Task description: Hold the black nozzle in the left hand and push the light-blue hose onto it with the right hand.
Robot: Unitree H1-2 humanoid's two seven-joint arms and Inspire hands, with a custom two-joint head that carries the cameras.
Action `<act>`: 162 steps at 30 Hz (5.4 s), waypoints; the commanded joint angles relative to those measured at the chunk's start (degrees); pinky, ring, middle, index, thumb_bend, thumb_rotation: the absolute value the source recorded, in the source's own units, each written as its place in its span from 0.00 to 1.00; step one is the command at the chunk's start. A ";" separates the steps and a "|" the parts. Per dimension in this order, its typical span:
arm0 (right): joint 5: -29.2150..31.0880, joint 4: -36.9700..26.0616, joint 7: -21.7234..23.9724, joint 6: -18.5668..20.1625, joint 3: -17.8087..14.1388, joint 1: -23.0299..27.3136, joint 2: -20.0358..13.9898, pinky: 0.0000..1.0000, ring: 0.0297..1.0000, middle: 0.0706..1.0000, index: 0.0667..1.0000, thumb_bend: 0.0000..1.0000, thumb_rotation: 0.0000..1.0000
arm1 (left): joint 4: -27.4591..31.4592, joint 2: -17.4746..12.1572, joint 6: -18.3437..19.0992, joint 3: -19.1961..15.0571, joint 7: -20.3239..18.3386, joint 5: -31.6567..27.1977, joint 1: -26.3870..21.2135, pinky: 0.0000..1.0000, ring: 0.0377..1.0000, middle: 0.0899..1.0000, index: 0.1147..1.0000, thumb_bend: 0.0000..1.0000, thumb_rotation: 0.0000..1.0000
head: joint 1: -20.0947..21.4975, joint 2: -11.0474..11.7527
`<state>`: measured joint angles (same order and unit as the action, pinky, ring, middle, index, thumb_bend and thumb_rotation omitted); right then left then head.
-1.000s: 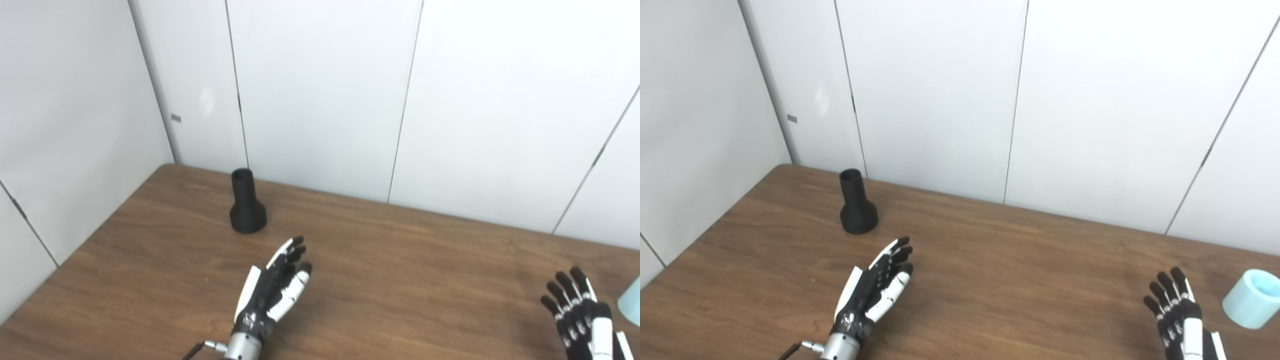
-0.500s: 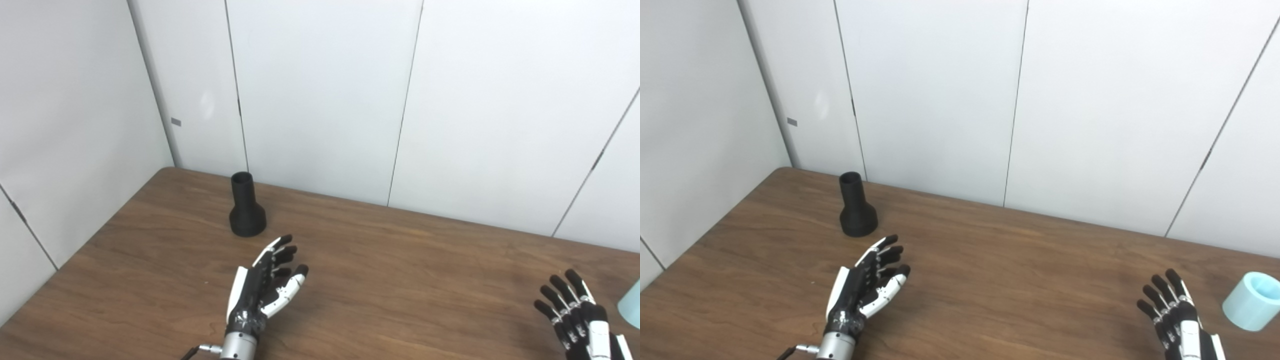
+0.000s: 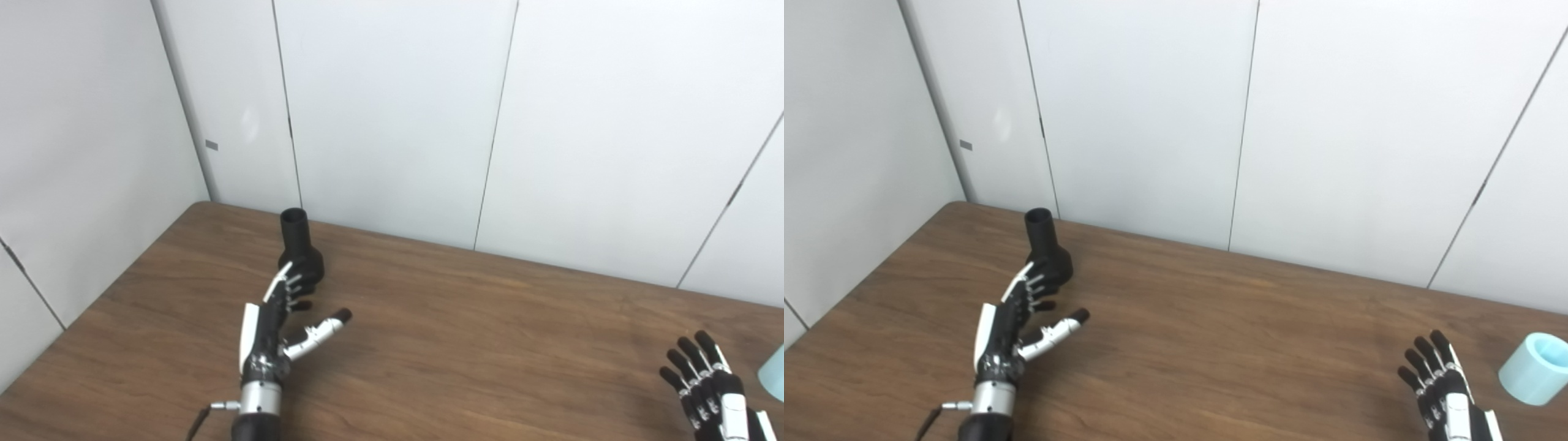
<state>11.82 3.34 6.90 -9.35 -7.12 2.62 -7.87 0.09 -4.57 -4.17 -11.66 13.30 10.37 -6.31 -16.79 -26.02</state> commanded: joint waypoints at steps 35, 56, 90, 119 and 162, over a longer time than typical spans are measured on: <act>-1.21 0.38 -0.45 3.82 -0.02 -6.26 0.39 0.83 0.91 0.94 0.98 0.52 0.96 | -6.91 -17.08 18.23 6.34 -5.58 14.11 -12.99 0.94 1.00 1.00 0.97 0.97 0.42 | -0.90 -1.52; -4.76 -0.50 -1.13 2.24 0.65 -6.20 0.96 0.91 0.90 0.88 0.99 0.49 0.97 | -20.85 -19.05 23.40 13.17 -1.28 22.00 -22.05 1.00 0.96 0.92 0.89 0.96 0.48 | -0.58 -1.20; -9.82 -3.55 -1.56 -0.19 1.96 -7.52 -0.59 0.94 0.88 0.83 0.98 0.39 1.00 | -26.28 -17.97 18.23 11.33 -0.50 14.50 -23.54 0.49 0.55 0.51 0.53 0.66 0.02 | -0.14 -3.87; -10.68 -3.11 -1.80 -1.09 2.87 -7.46 0.30 0.87 0.85 0.79 0.97 0.44 1.00 | -21.54 -19.04 16.16 14.39 -1.97 14.98 -21.46 0.50 0.45 0.44 0.42 0.50 0.00 | 2.35 -4.33; -16.43 1.06 -7.03 -1.07 4.45 -3.65 5.00 0.78 0.80 0.74 0.93 0.44 1.00 | 0.25 -5.32 0.92 26.25 -0.89 26.20 -2.74 0.36 0.36 0.43 0.43 0.50 0.00 | 20.26 -7.46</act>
<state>-6.24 1.22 0.75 -11.13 -3.88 1.51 -6.65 -0.05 -10.29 -1.09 14.64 11.20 35.98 -8.64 2.90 -33.31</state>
